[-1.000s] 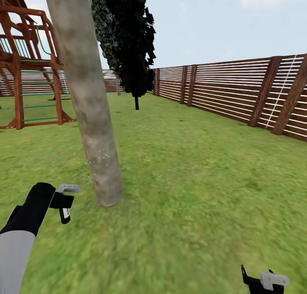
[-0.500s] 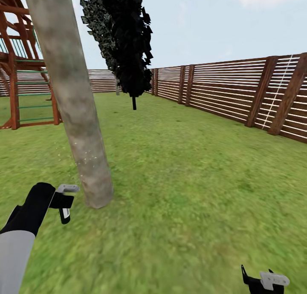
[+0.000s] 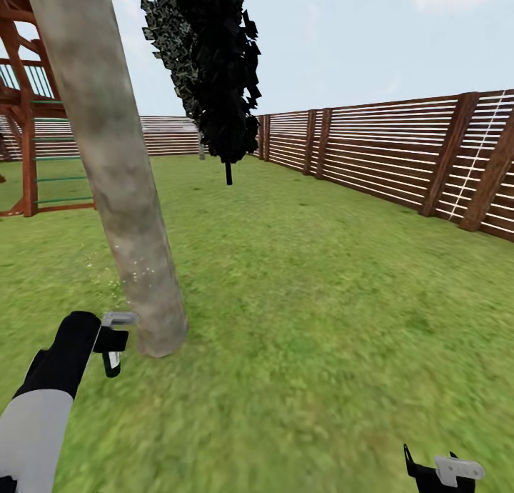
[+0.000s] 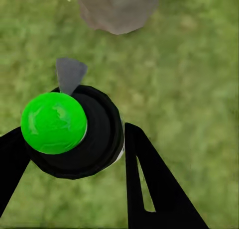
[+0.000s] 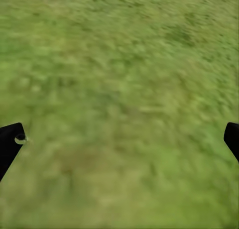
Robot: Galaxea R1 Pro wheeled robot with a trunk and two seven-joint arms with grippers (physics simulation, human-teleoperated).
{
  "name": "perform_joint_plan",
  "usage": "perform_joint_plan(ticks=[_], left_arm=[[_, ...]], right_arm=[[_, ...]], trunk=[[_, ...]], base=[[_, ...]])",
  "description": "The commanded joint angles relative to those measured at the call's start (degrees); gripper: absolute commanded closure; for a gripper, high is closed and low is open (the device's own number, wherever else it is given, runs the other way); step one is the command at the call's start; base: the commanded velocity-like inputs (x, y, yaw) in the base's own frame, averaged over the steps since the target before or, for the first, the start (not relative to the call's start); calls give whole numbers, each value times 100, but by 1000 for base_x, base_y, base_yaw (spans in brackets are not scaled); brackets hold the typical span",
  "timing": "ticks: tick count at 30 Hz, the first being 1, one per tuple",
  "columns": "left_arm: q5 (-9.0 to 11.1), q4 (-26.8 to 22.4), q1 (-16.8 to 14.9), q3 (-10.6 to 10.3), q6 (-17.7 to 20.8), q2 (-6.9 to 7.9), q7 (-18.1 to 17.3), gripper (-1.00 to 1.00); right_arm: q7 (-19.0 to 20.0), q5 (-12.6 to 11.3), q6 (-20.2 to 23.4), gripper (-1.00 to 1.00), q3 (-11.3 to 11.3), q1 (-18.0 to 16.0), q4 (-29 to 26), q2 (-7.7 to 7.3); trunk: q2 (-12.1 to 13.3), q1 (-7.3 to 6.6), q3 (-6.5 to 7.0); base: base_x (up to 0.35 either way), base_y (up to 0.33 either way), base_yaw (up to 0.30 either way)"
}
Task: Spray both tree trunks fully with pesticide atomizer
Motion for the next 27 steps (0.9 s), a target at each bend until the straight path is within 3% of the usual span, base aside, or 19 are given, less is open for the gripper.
perform_joint_plan(ticks=[1, 4, 9, 13, 19, 23, 27], left_arm=[[35, 41, 106, 69, -75, -1, 60, 100], [42, 255, 254, 161, -175, 14, 114, 100], [66, 301, 276, 171, -182, -131, 129, 100], [44, 305, 283, 247, -188, -74, 122, 100], [54, 300, 294, 215, -195, -146, 130, 100], [65, 324, 294, 215, -193, -170, 123, 100], [27, 696, 298, 225, -299, -138, 122, 100]], right_arm=[[0, 0, 0, -100, 0, 0, -3, 0], [0, 0, 0, -100, 0, -1, -1, 0], [0, 0, 0, -100, 0, 0, -2, 0], [0, 0, 0, -100, 0, -1, 0, 0], [0, 0, 0, -100, 0, 0, 0, 0], [0, 0, 0, -100, 0, 0, -1, 0], [0, 0, 0, -100, 0, 0, -5, 0]], trunk=[[0, 0, 0], [0, 0, 0], [0, 0, 0], [0, 0, 0], [0, 0, 0], [0, 0, 0], [0, 0, 0]], base=[[2, -1, 12], [1, 0, 4], [0, 0, 18], [0, 0, 235], [7, 0, 88], [277, 0, 2], [334, 0, 13]])
